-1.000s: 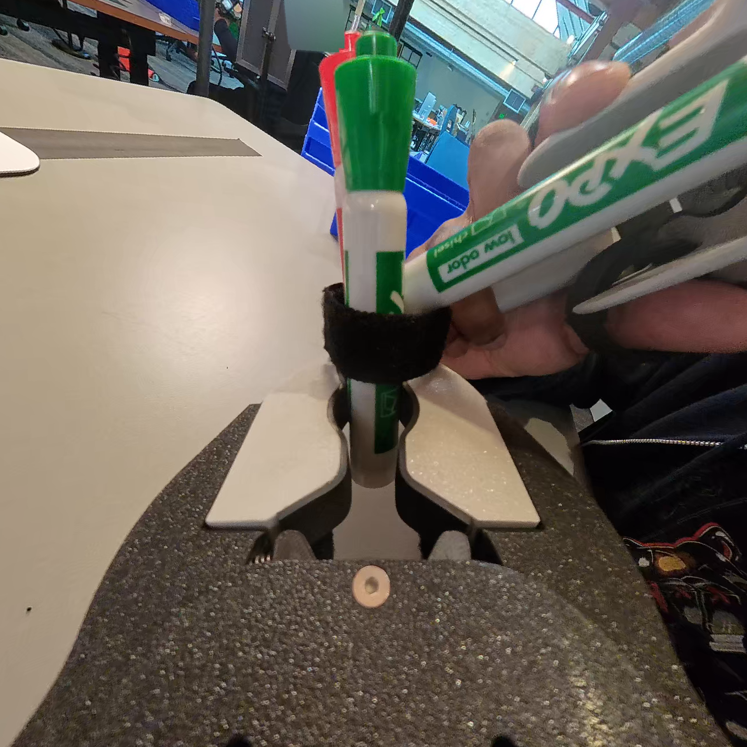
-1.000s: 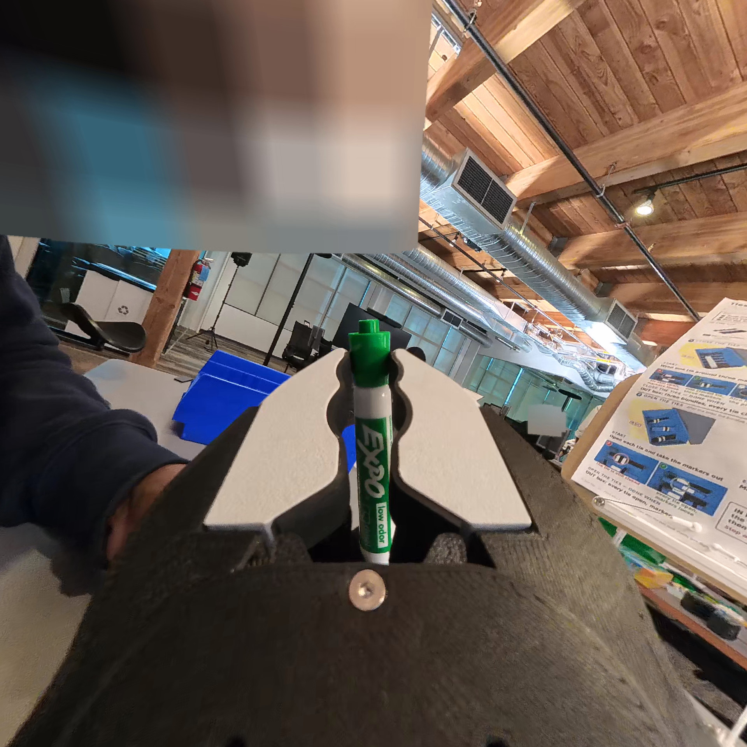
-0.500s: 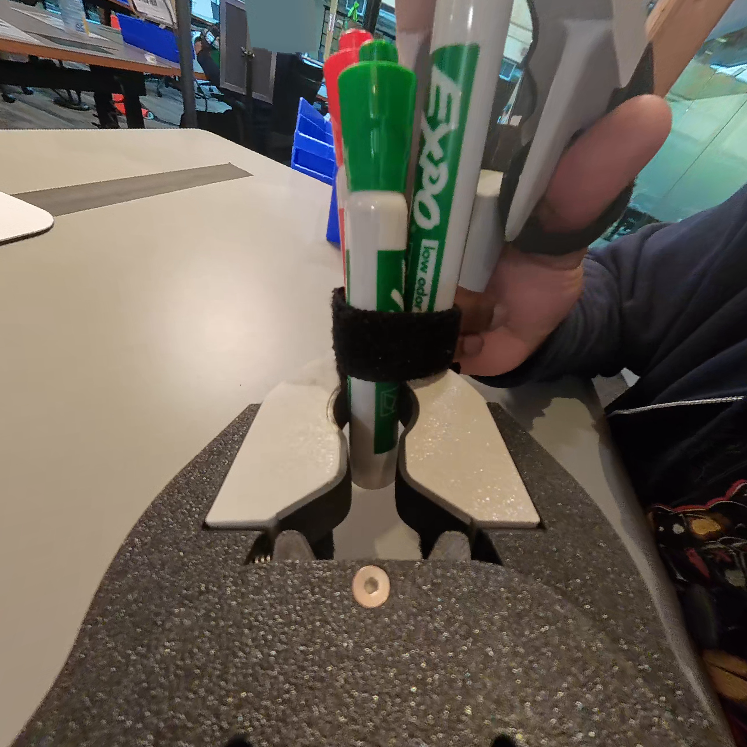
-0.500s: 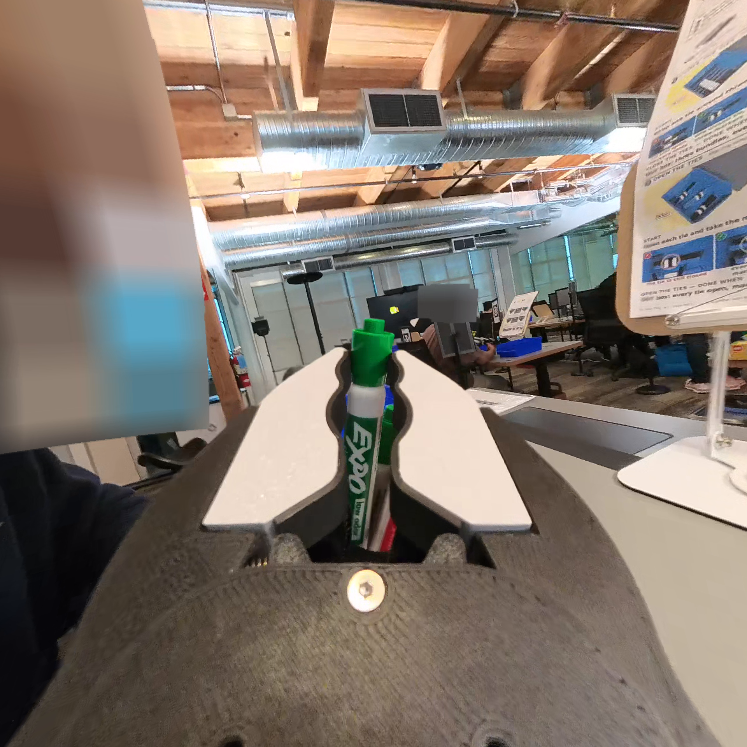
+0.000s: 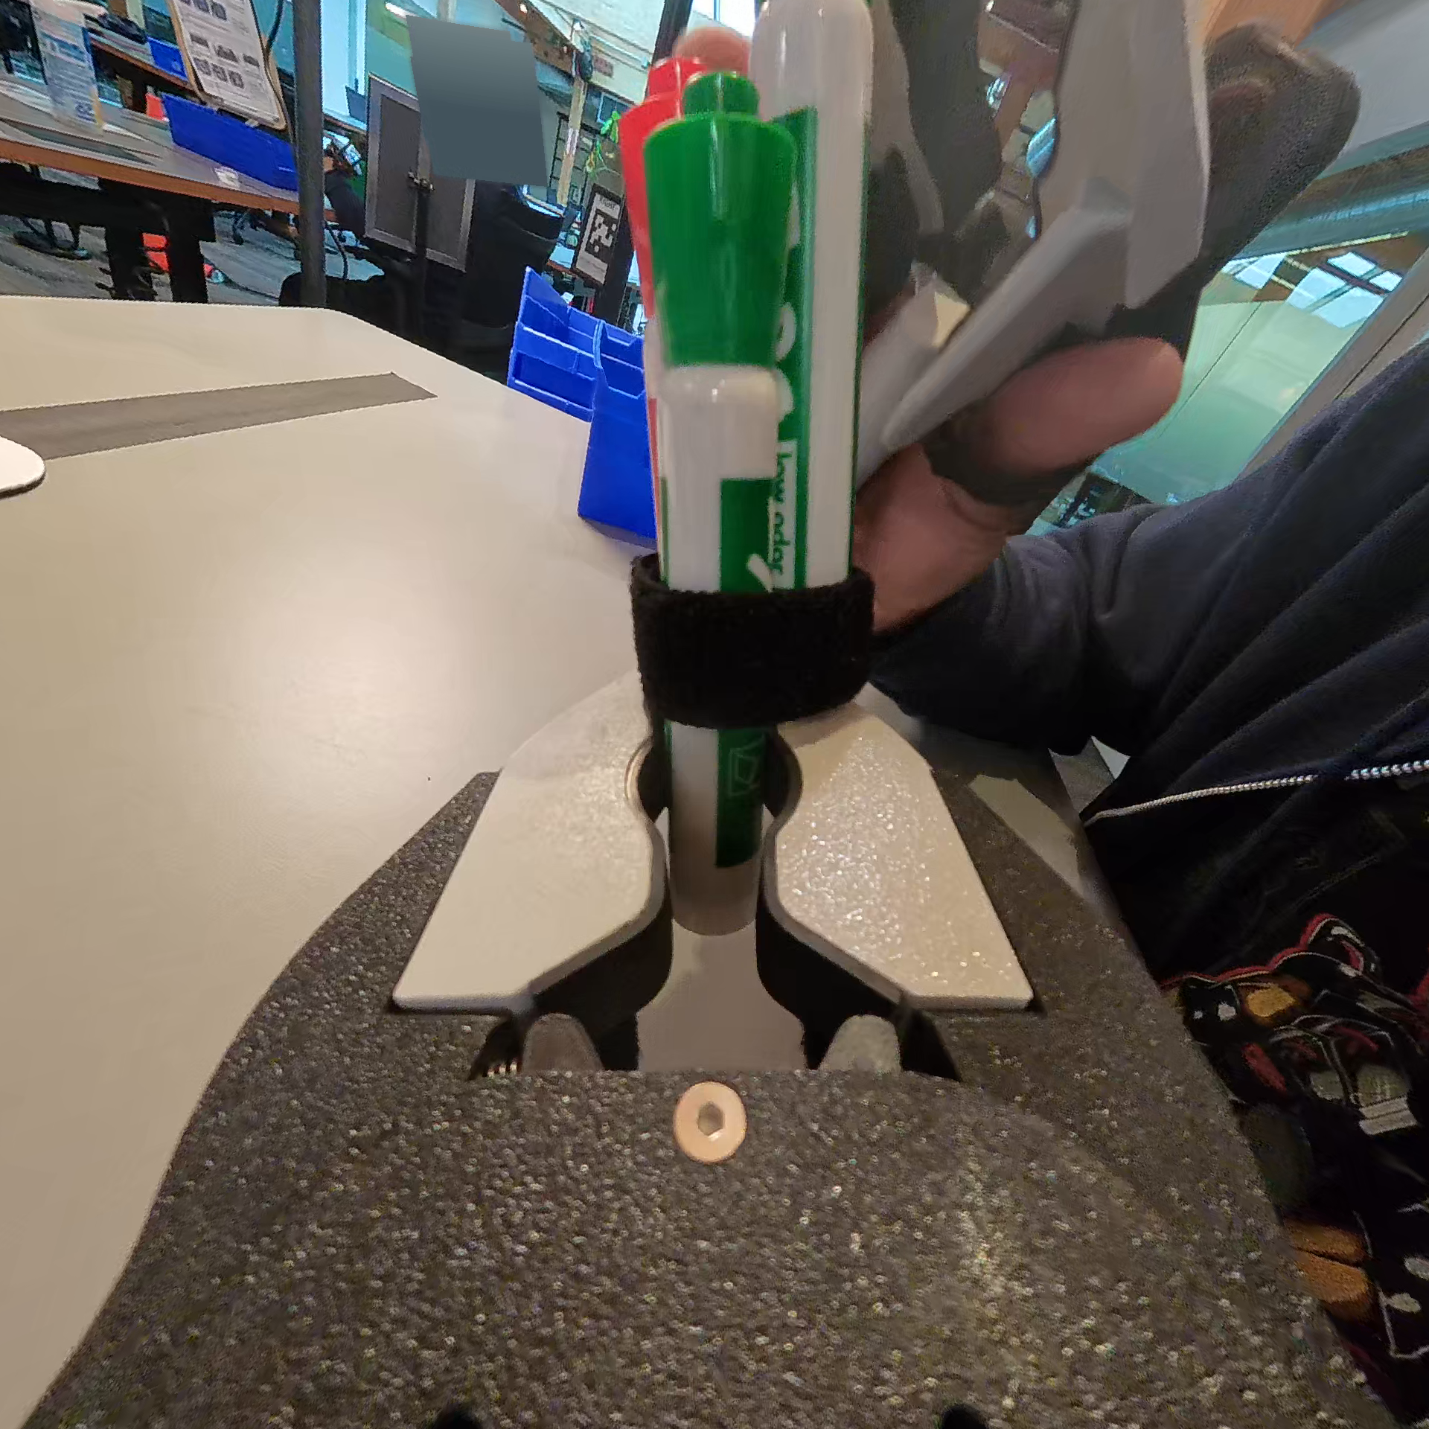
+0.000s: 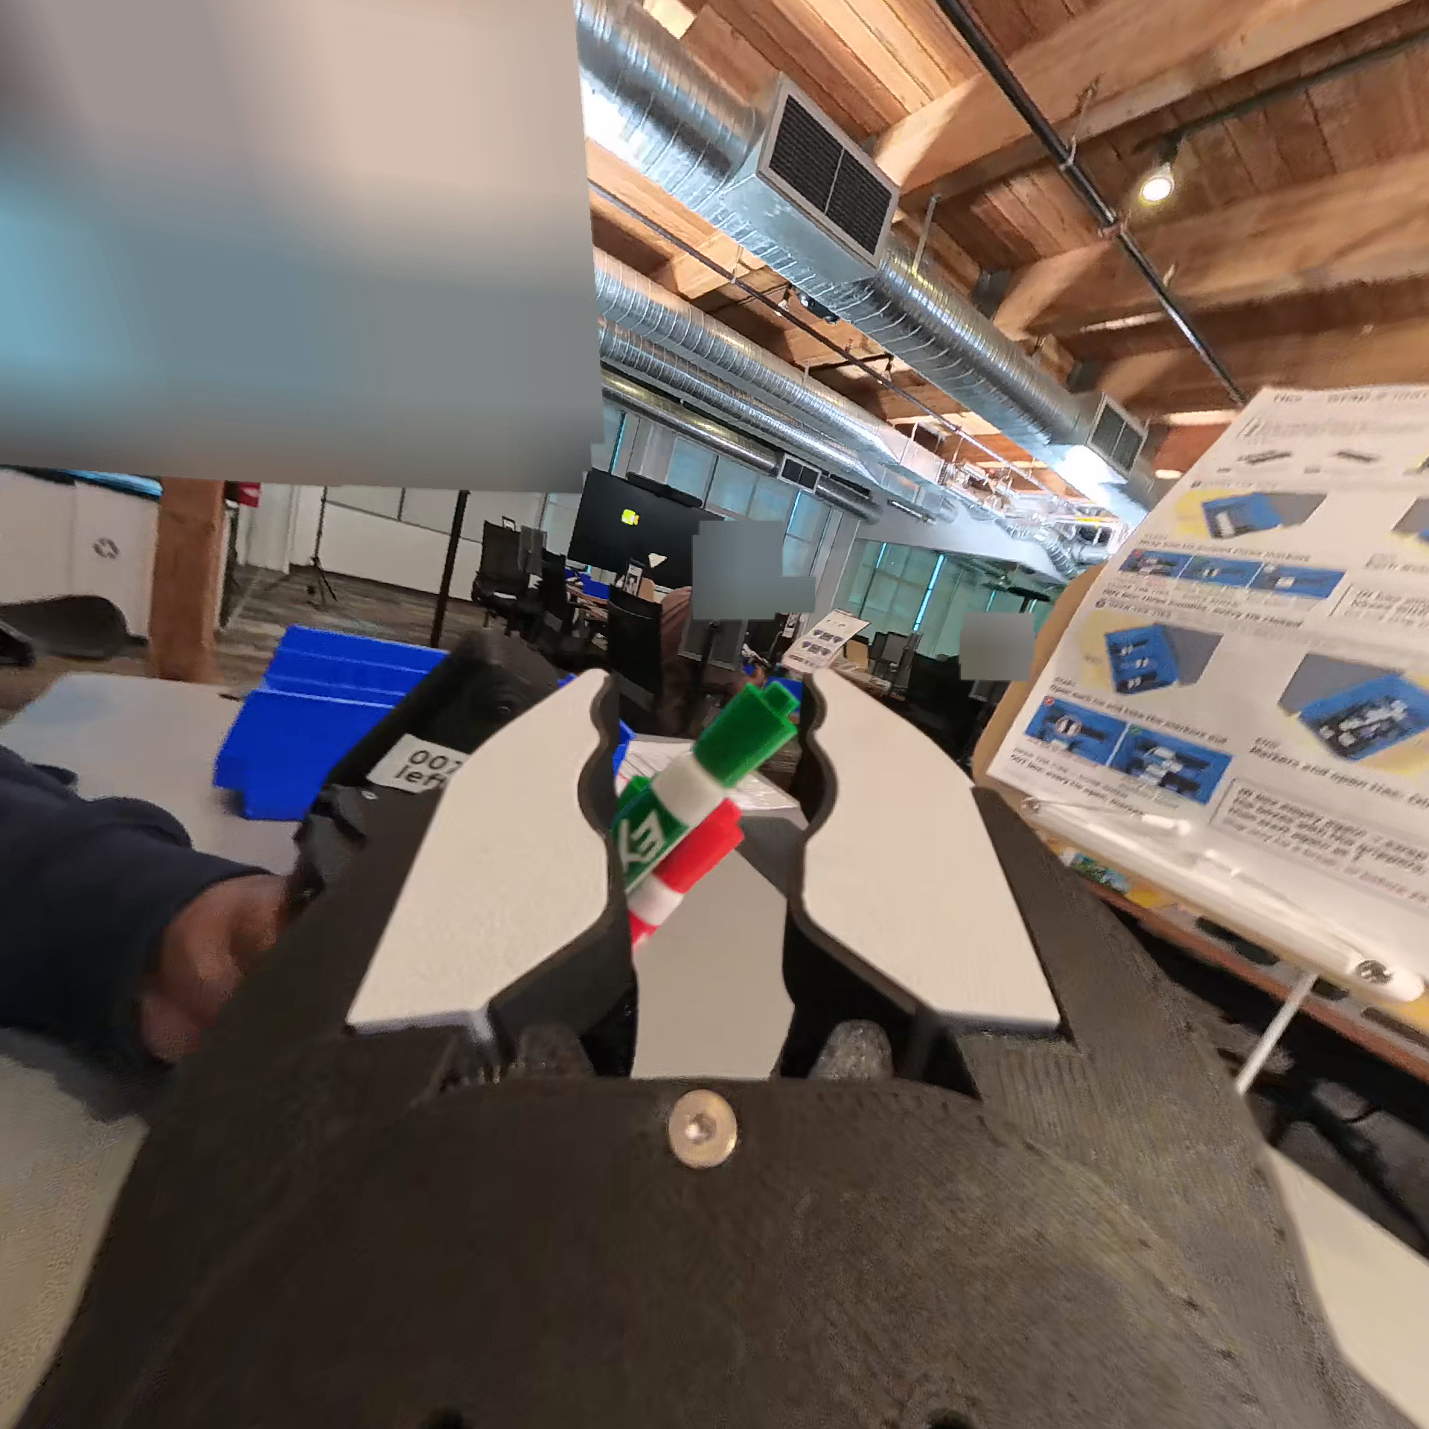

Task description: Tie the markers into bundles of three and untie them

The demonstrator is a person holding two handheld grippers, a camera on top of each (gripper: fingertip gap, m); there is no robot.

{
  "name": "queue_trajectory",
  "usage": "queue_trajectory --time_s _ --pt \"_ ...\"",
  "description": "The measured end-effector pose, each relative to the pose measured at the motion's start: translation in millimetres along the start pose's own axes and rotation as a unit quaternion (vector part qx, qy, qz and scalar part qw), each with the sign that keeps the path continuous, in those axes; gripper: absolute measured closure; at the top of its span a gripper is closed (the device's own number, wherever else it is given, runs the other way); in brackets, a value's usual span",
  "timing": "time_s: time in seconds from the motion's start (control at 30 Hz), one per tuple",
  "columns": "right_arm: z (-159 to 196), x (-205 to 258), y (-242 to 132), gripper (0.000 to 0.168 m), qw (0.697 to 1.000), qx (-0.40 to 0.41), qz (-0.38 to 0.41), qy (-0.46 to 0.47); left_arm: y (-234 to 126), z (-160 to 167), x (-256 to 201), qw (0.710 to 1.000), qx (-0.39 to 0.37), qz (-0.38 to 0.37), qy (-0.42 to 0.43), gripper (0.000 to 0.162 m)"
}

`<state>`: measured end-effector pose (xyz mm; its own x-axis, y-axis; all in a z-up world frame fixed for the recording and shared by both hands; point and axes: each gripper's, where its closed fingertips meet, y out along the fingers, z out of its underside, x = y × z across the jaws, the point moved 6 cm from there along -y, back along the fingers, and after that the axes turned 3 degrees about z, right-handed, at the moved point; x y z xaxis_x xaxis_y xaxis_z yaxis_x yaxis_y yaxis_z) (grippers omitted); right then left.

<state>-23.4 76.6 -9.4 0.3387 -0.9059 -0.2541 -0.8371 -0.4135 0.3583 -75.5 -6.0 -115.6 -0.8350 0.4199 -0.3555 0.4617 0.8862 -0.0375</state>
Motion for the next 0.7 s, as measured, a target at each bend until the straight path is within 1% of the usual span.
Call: queue_trajectory --time_s 0.07,0.13,0.2,0.33,0.4,0.5,0.6,0.7 --pt "-1 -5 3 0.119 1.000 0.011 -0.010 -0.020 2 0 -1 1.000 0.004 0.002 0.008 0.142" --pt "-1 -11 5 0.115 0.999 0.020 -0.025 -0.011 3 1 -2 1.000 0.009 0.004 0.005 0.142" --pt "-3 -15 4 0.118 0.999 0.018 -0.034 -0.005 4 2 -4 1.000 0.020 0.020 -0.011 0.142" --pt "7 -13 7 0.131 0.996 0.061 -0.057 -0.010 6 4 -6 0.994 0.033 0.057 -0.086 0.142" --pt "13 -12 8 0.130 0.995 0.081 -0.052 -0.018 8 7 -8 0.987 0.048 0.081 -0.127 0.142" --pt "21 -12 10 0.130 0.992 0.105 -0.062 -0.010 10 13 -10 0.981 0.069 0.094 -0.153 0.142" --pt "25 -14 9 0.130 0.991 0.114 -0.068 0.000 10 14 -10 0.976 0.073 0.102 -0.176 0.142" --pt "28 -18 8 0.126 0.990 0.117 -0.075 0.006 8 13 -8 0.973 0.067 0.106 -0.193 0.142"
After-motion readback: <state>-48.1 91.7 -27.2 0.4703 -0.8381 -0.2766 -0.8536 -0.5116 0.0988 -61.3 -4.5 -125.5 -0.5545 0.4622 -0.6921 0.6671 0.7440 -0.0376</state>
